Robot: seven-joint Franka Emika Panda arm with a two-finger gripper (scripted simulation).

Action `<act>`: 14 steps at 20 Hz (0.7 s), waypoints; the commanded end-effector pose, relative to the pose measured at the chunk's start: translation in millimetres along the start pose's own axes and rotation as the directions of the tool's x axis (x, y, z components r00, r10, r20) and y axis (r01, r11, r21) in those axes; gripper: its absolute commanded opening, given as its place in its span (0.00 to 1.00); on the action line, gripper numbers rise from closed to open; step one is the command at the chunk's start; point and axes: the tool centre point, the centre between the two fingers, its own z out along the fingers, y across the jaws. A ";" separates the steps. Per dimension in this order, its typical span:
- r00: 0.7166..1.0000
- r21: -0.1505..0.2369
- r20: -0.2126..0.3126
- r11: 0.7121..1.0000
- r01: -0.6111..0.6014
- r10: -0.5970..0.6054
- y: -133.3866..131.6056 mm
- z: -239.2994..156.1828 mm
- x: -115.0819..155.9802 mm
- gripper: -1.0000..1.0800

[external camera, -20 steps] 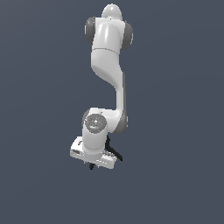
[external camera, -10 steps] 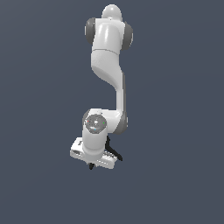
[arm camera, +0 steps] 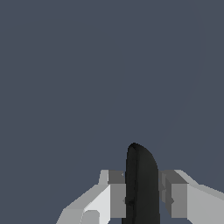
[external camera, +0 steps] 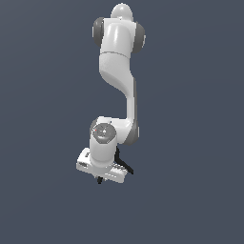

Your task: Pick up the object and move it to a goal position.

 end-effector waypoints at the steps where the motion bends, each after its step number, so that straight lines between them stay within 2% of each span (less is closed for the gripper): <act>1: 1.000 -0.001 0.000 1.000 -0.001 0.001 3.4 -2.6 -2.2 0.00; 14: 1.000 -0.001 0.000 1.000 -0.001 0.001 28.6 -36.1 -32.4 0.00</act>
